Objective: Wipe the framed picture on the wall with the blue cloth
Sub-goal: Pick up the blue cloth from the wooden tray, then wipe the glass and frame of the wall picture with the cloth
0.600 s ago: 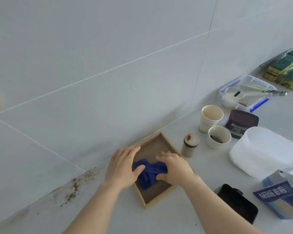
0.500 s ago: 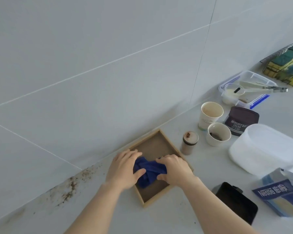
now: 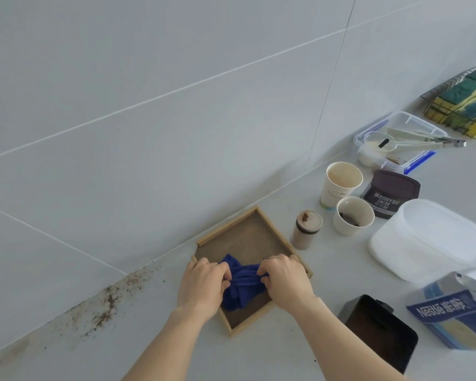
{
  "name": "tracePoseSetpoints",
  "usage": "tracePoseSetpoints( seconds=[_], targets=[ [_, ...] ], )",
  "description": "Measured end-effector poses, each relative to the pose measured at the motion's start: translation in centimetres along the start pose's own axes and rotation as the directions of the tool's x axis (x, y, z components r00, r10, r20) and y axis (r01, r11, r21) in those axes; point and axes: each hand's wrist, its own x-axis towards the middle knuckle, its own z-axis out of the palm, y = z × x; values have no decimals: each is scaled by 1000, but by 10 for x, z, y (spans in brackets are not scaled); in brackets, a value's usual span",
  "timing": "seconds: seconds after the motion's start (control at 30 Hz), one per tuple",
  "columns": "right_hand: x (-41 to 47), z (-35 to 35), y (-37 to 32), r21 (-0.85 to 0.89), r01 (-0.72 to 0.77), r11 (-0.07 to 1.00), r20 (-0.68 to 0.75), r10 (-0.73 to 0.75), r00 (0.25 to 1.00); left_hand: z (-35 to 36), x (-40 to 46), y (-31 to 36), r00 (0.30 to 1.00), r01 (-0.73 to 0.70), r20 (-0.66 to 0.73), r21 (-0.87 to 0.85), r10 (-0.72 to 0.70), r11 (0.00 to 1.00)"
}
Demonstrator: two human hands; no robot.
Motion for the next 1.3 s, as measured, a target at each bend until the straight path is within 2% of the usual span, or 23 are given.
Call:
tracePoseSetpoints(
  seconds=[0.27,0.57,0.97,1.3],
  targets=[
    [-5,-39,-17,100,66,993,-92,-57,994,-46,-17,-11,995,-10,-104,-25,8,1000],
    [-31,-114,-88,108,162,981,-261,-130,957,-131,-67,-45,961,9,-275,-16,-13,1000],
    [-91,-209,-238,-42,351,936,-398,-338,853,-254,-192,-116,833,72,-551,17,-51,997],
    [-133,-248,-375,-96,463,881,-424,-457,782,-316,-298,-198,712,162,-690,-14,-127,987]
  ],
)
